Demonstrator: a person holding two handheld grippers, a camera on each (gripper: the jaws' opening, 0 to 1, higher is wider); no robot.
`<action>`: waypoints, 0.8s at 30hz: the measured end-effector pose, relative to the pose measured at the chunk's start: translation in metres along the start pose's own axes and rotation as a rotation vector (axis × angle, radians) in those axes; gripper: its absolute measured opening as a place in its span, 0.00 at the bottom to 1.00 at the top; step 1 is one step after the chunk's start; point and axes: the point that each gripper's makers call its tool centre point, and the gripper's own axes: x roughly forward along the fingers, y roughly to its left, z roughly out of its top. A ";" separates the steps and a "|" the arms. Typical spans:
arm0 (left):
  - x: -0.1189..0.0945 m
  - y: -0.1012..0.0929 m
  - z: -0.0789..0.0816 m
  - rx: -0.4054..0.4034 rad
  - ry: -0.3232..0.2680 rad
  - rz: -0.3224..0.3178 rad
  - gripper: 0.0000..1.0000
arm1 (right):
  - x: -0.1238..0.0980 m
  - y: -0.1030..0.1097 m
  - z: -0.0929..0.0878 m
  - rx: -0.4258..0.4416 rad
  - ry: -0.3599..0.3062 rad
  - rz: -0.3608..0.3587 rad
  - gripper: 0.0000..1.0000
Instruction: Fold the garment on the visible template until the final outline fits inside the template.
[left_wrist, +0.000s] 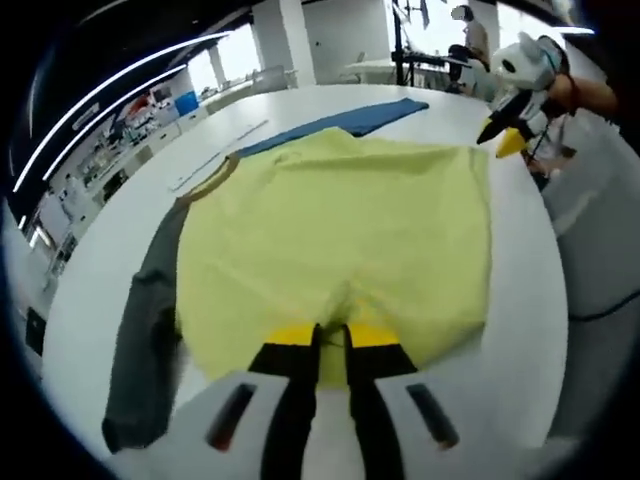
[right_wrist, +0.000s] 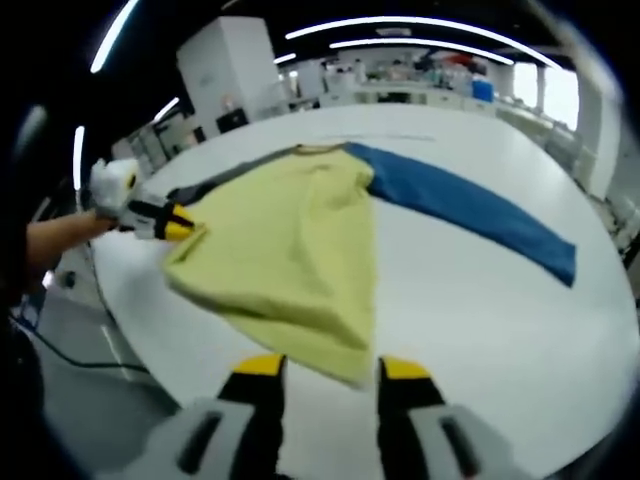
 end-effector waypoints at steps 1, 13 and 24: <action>0.000 0.000 0.000 0.001 0.001 -0.003 0.07 | 0.001 -0.001 -0.001 0.003 0.003 -0.004 0.29; 0.004 -0.003 0.001 0.058 0.019 -0.026 0.01 | 0.007 -0.007 -0.006 -0.021 0.036 -0.048 0.19; -0.011 -0.003 -0.002 -0.016 0.034 0.014 0.00 | 0.009 -0.012 -0.010 0.018 0.044 -0.096 0.10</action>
